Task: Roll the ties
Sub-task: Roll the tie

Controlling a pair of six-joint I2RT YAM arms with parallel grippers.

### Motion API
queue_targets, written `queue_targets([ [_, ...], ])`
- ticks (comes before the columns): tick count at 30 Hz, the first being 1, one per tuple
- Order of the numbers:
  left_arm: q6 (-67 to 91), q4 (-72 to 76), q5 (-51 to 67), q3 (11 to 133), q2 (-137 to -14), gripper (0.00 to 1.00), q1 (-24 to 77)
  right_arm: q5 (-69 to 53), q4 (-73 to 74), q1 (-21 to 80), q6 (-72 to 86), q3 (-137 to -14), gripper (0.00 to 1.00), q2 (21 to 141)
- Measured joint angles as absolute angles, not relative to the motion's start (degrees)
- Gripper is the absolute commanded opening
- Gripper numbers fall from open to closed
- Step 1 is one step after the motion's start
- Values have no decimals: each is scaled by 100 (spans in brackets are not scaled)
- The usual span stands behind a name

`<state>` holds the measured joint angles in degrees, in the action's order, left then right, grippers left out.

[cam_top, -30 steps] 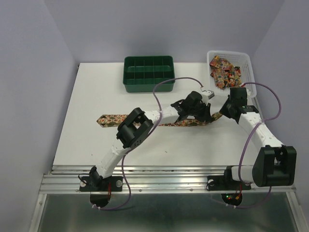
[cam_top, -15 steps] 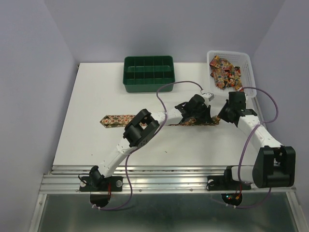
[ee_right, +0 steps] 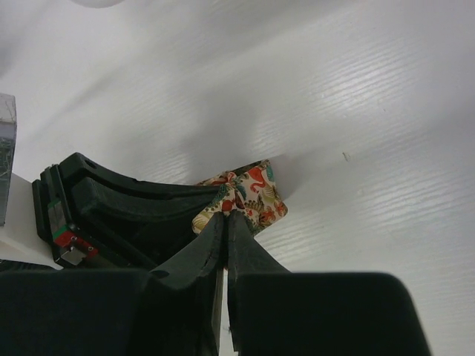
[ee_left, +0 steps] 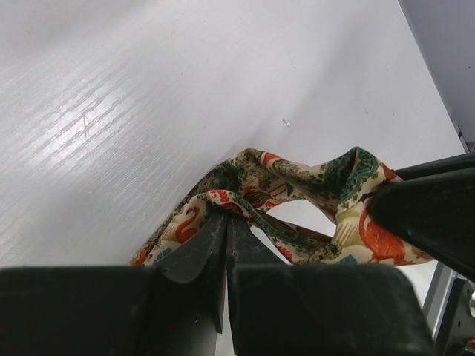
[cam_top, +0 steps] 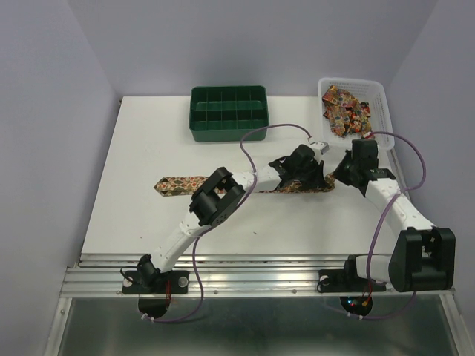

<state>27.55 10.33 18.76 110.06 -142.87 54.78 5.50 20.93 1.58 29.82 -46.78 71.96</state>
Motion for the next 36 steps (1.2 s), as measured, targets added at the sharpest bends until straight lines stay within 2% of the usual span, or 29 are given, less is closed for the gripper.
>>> queue_targets([
  [9, 2777, 1037, 1855, 11006, -14287, 12, 5478, 165, 1916, 158, 3157, -4501, 18, 7190],
  [15, 2794, 1041, 1841, 11006, -14287, 11, 5478, -189, 1855, 158, 3284, -4320, 32, 7164],
  [19, 2794, 1044, 1833, 11006, -14287, 12, 5478, -314, 1848, 158, 3330, -4313, 34, 7091],
  [25, 2794, 1048, 1811, 11004, -14287, 11, 5478, -34, 1896, 158, 3524, -4316, 41, 6836],
  [27, 2797, 1079, 1804, 10982, -14287, 10, 5478, 150, 1931, 158, 3581, -4316, 44, 6759],
  [28, 2797, 1107, 1798, 10947, -14287, 10, 5478, 338, 1968, 158, 3621, -4316, 50, 6698],
  [30, 2803, 1131, 1800, 10903, -14287, 10, 5476, 786, 2056, 158, 3710, -4318, 53, 6602],
  [34, 2818, 1234, 1804, 10842, -14287, 10, 5472, 1839, 2322, 152, 3940, -4370, 48, 6622],
  [36, 2825, 1262, 1809, 10833, -14287, 10, 5470, 2178, 2464, 113, 4014, -4449, 37, 6829],
])
